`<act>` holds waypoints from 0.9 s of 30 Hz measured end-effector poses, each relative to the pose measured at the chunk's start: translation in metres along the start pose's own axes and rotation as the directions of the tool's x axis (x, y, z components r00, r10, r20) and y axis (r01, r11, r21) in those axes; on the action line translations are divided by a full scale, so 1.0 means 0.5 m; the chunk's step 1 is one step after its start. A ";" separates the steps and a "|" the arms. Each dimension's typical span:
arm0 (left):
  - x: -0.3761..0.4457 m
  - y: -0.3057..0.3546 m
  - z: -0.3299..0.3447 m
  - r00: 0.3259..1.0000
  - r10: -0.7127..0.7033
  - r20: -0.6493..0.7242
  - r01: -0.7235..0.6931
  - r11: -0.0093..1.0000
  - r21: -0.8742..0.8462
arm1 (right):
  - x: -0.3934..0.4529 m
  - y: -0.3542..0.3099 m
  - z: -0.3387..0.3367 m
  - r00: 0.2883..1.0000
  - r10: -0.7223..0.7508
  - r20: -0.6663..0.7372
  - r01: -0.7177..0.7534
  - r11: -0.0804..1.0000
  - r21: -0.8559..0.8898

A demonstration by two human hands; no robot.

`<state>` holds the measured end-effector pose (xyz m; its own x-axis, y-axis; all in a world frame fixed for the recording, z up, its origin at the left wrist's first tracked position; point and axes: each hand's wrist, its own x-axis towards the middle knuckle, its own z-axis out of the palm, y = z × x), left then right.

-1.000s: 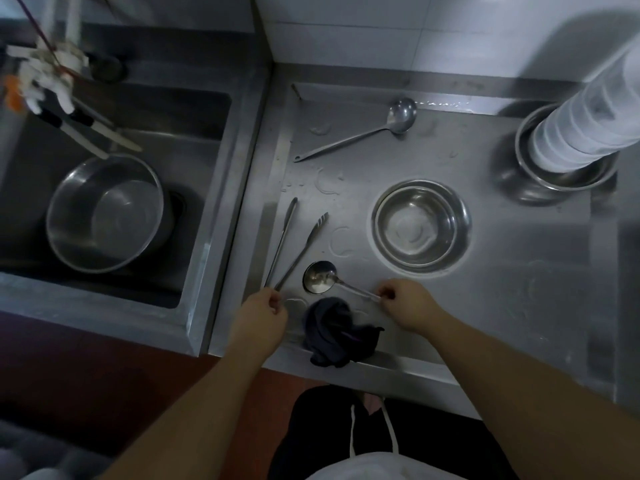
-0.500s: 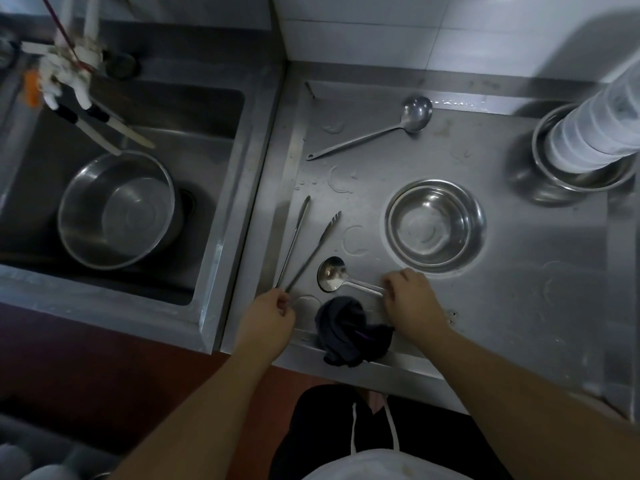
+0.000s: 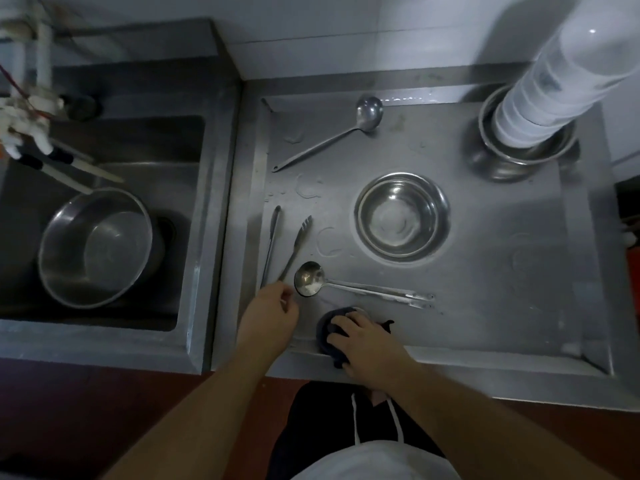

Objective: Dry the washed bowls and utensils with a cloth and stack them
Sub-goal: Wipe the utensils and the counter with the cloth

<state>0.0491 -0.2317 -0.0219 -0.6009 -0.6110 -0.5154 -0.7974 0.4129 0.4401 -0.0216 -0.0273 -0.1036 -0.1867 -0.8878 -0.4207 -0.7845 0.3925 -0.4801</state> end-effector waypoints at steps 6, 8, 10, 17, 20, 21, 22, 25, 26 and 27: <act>0.012 0.122 0.080 0.987 0.162 0.012 -0.162 0.987 -0.010 | -0.128 0.088 0.039 0.990 0.126 -0.070 -0.119 0.988 0.096; 0.014 0.162 0.114 0.976 0.214 0.046 -0.214 0.977 -0.001 | -0.194 0.141 0.058 0.970 0.174 -0.167 -0.151 0.978 0.142; 0.013 0.201 0.148 0.966 0.246 0.084 -0.248 0.969 0.013 | -0.266 0.204 0.079 0.937 0.231 -0.262 -0.188 0.966 0.180; -0.012 0.301 0.245 0.946 0.293 0.142 -0.308 0.947 0.095 | -0.496 0.431 0.066 0.622 0.622 -0.475 -0.578 0.774 0.258; -0.023 0.318 0.272 0.944 0.293 0.152 -0.309 0.947 0.090 | -0.513 0.446 0.061 0.550 0.728 -0.409 -0.643 0.682 0.349; -0.026 0.320 0.279 0.945 0.286 0.156 -0.302 0.949 0.092 | -0.499 0.431 0.065 0.573 0.713 -0.403 -0.608 0.700 0.374; -0.029 0.322 0.284 0.947 0.280 0.158 -0.297 0.950 0.094 | -0.476 0.409 0.073 0.628 0.661 -0.411 -0.544 0.750 0.376; -0.036 0.325 0.297 0.947 0.281 0.153 -0.298 0.949 0.101 | -0.399 0.335 0.102 0.839 0.347 -0.420 -0.268 0.934 0.237; -0.036 0.325 0.300 0.949 0.281 0.146 -0.297 0.949 0.104 | -0.382 0.315 0.105 0.887 0.255 -0.384 -0.199 0.963 0.179; -0.034 0.324 0.302 0.949 0.284 0.139 -0.300 0.947 0.111 | -0.374 0.306 0.107 0.917 0.201 -0.345 -0.163 0.977 0.137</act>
<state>-0.0783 -0.0524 -0.0525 -0.8046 -0.3686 -0.4655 -0.5811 0.6498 0.4899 -0.0752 0.2117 -0.1393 -0.5330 -0.8179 -0.2169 -0.6552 0.5611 -0.5059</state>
